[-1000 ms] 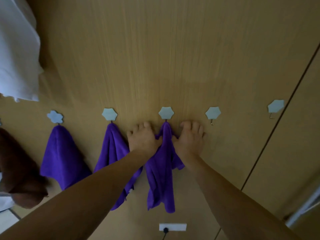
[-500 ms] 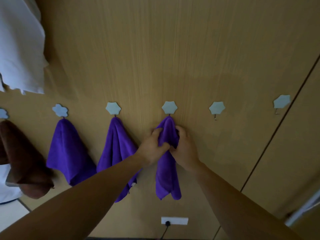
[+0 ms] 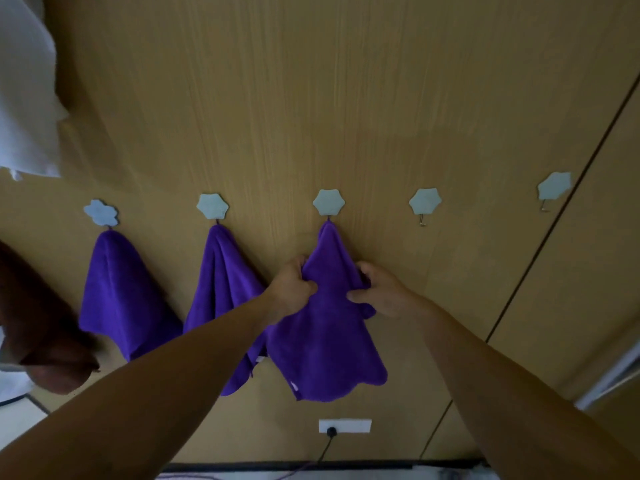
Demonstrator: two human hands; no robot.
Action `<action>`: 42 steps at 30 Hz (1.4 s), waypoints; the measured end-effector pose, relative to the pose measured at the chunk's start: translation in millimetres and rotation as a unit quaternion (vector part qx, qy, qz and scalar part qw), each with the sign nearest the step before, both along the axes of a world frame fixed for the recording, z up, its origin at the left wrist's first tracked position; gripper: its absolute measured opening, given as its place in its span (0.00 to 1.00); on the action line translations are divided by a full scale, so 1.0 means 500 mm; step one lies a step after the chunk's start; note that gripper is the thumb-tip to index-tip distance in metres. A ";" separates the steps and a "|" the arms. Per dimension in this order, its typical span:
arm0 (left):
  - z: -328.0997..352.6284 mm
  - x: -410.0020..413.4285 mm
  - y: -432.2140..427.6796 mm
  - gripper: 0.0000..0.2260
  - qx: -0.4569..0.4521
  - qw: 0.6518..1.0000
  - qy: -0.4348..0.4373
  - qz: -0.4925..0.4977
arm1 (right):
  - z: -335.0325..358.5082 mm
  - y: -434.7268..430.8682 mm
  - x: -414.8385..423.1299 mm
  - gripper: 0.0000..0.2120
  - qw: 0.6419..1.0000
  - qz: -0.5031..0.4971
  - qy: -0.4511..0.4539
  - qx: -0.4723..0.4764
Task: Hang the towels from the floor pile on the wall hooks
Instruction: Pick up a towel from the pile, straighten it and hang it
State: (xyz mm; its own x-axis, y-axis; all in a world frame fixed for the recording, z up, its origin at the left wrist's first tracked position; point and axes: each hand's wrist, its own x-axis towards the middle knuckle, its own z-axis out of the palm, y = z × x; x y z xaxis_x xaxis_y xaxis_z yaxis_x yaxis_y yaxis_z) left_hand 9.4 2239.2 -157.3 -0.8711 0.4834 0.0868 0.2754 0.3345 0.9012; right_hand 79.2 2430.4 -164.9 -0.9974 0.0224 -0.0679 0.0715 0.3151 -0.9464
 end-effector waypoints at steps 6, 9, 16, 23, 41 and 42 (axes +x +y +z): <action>-0.012 -0.024 0.006 0.15 -0.142 0.978 0.150 0.033 | -0.034 0.009 0.008 0.21 0.993 -0.095 0.009 -0.069; -0.009 -0.035 0.001 0.15 -0.157 0.973 0.165 0.043 | -0.042 0.025 0.002 0.21 0.975 -0.216 0.050 0.009; -0.023 -0.024 0.005 0.18 -0.134 0.980 0.135 0.056 | -0.119 0.044 0.020 0.09 0.940 -0.316 -0.109 0.074; -0.009 0.003 0.008 0.26 -0.006 0.985 0.147 0.088 | -0.026 -0.033 0.025 0.27 0.945 -0.230 0.202 0.114; -0.049 -0.020 -0.007 0.14 -0.131 0.987 0.084 -0.032 | -0.073 -0.108 0.007 0.22 0.960 -0.222 0.030 0.169; -0.067 -0.021 -0.015 0.17 -0.150 0.986 0.067 -0.040 | -0.083 -0.114 0.018 0.22 0.956 -0.237 0.011 0.173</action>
